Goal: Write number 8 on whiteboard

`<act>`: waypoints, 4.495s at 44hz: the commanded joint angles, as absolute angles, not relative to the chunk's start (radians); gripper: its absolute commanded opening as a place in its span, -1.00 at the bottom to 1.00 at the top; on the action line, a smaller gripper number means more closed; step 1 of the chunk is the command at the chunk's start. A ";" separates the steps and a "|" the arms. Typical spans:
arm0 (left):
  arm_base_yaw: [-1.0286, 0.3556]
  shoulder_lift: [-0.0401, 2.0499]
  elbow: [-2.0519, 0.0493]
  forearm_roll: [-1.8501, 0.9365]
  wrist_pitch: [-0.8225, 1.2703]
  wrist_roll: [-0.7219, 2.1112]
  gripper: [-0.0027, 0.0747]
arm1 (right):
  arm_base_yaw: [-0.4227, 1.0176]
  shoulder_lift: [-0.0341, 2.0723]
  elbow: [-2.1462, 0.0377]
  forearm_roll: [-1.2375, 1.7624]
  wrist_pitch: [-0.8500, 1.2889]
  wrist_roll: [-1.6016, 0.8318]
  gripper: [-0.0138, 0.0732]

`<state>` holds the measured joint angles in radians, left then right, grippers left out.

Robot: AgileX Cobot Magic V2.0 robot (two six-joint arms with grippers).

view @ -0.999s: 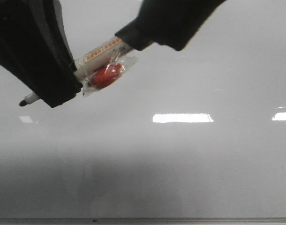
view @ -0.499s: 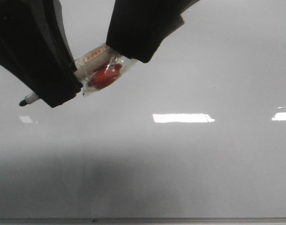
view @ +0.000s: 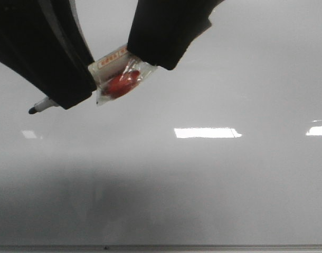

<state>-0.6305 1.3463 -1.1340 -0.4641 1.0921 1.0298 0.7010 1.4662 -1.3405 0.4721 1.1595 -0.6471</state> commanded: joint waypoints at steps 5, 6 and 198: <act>-0.628 1.291 -1.166 -0.514 1.035 1.007 0.87 | 0.691 1.429 -1.363 0.466 1.135 -0.647 -0.82; -0.628 1.286 -1.166 -0.508 1.035 0.996 0.84 | 0.683 1.426 -1.360 0.466 1.135 -0.644 -0.82; -0.212 0.654 -0.821 -0.680 0.833 1.227 -0.10 | 0.898 1.571 -1.505 0.064 0.925 -0.628 -0.82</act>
